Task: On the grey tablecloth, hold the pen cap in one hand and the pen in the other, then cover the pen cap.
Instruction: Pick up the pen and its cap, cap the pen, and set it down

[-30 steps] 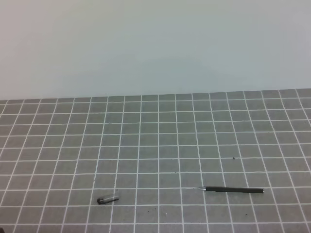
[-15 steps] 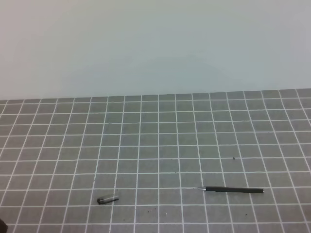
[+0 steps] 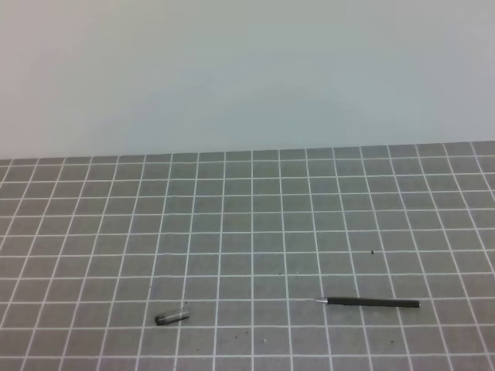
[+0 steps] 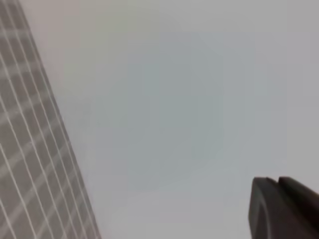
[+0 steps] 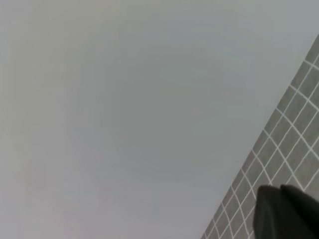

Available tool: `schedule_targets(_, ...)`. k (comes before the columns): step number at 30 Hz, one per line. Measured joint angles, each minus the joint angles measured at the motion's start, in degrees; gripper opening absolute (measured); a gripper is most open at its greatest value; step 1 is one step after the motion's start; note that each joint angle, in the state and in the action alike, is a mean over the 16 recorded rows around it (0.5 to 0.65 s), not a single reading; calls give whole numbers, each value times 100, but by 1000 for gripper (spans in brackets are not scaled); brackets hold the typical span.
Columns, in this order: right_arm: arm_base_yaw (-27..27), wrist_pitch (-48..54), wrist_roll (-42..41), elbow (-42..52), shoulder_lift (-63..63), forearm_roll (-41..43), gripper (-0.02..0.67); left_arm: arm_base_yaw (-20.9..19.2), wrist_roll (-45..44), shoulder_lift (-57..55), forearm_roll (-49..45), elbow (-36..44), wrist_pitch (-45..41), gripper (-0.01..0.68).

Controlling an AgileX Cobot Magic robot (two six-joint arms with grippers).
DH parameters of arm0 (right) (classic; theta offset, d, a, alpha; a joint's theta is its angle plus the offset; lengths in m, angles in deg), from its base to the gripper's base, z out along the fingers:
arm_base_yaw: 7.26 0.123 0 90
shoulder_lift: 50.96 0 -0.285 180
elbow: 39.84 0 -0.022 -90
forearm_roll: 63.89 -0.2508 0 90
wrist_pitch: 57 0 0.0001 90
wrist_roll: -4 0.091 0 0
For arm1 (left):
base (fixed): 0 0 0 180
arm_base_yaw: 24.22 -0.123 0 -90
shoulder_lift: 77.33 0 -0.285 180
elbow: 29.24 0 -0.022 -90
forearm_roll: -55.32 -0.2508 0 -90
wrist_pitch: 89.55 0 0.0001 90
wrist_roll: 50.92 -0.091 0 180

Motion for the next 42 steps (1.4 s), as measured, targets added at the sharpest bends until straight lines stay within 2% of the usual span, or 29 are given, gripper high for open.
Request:
schedule_targets(5, 0, -136, -66, 0, 0, -38, 8, 0, -49, 0, 535, 0, 271, 0)
schedule_targets(9, 0, -146, -121, 0, 0, -38, 8, 0, -381, 0, 555, -16, -45, 0)
schedule_targets(13, 0, -136, -190, 0, 0, -38, 8, 0, -1146, 0, 548, -124, -772, 0)
schedule_targets(19, 4, -48, -610, -104, 0, -35, 8, 0, -2857, 0, 559, -594, -2008, 0)
schedule_targets(24, 7, 170, -1440, -415, 0, -30, 8, 0, -4197, 0, 670, -1153, -2478, 0)
schedule_targets(29, 10, 606, -2653, -907, -6, -19, 8, 0, -4978, 0, 676, -1625, -2555, 0)
schedule_targets(36, 10, 1470, -4129, -1666, -217, 4, 8, 2, -5288, 0, 665, -1871, -2408, 0)
schedule_targets(42, 10, 2290, -4812, -2132, -672, 51, 8, 6, -5174, 0, 676, -1881, -2561, 0)
